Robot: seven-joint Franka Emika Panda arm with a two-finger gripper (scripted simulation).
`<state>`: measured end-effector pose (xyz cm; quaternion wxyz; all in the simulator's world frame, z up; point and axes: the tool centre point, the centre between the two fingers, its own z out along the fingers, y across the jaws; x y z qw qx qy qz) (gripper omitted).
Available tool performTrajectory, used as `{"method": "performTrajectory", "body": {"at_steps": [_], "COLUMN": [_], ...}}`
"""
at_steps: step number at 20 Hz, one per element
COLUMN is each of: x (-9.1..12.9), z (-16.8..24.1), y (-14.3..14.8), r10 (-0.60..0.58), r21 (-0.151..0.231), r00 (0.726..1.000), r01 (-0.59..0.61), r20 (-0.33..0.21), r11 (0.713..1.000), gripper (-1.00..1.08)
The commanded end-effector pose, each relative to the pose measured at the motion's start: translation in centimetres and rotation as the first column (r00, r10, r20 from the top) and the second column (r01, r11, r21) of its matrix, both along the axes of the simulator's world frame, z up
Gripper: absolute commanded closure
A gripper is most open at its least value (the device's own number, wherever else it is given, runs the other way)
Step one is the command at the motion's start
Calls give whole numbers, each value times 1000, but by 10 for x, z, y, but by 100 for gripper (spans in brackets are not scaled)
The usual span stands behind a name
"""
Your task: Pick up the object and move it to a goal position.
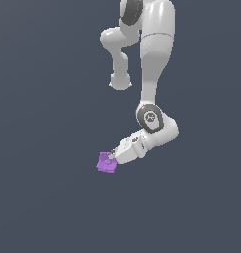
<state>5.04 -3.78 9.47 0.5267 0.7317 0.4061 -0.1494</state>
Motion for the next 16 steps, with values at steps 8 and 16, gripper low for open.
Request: {"method": "performTrajectory", "body": {"at_steps": [8, 16], "x": [36, 43], "z": [26, 31], "y": [24, 28], "r10": [-2, -1], "r21": [-2, -4], "r00": [1000, 1000], "r01": [2, 1], "r20": [2, 3], "r11": [1000, 1000], "gripper": [108, 108]}}
